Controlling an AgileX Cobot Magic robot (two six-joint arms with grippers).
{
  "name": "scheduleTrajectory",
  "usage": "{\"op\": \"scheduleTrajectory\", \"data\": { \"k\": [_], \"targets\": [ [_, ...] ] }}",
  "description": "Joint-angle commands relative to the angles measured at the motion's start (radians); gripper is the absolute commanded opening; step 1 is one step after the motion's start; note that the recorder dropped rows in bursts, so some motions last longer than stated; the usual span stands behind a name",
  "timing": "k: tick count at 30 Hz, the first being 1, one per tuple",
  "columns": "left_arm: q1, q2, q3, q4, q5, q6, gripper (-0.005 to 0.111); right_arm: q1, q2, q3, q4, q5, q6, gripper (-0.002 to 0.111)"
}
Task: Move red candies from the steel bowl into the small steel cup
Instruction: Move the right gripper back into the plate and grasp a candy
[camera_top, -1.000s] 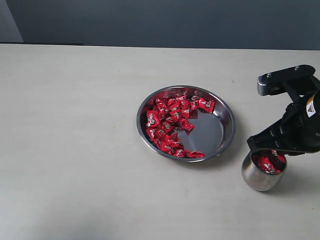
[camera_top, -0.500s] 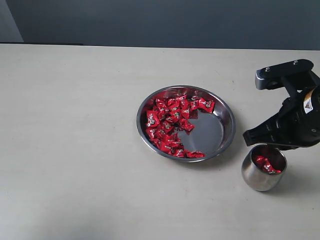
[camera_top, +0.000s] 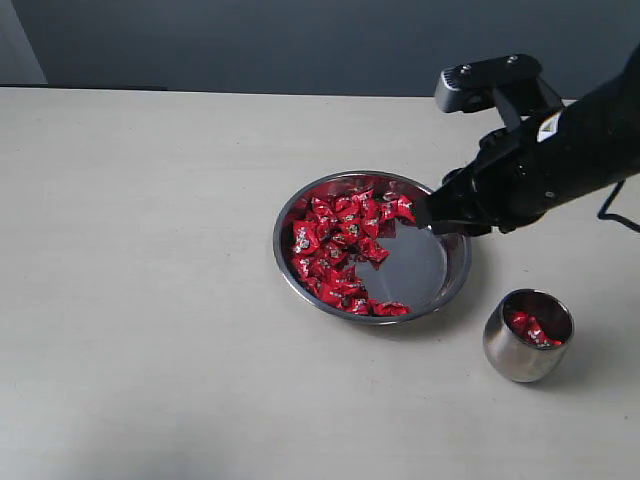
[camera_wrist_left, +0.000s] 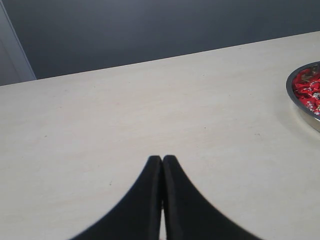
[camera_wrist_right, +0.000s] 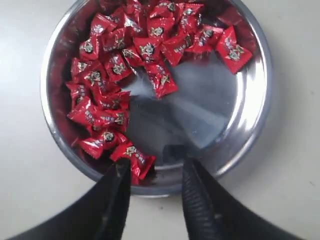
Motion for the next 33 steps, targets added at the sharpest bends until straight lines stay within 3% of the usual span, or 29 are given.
{"op": "scheduleTrajectory", "data": {
  "k": [1,16,33],
  "targets": [
    [-0.008,-0.004,-0.001,0.002,-0.005,-0.006,0.000,-0.002,0.137,-0.087,0.054,-0.016,-0.085,0.037],
    [-0.008,-0.004,-0.001,0.002,-0.005,-0.006,0.000,-0.002,0.508,-0.328,0.113,0.033,-0.178,0.037],
    [-0.008,-0.004,-0.001,0.002,-0.005,-0.006,0.000,-0.002,0.630,-0.347,0.161,-0.028,-0.231,0.037]
  ]
}}
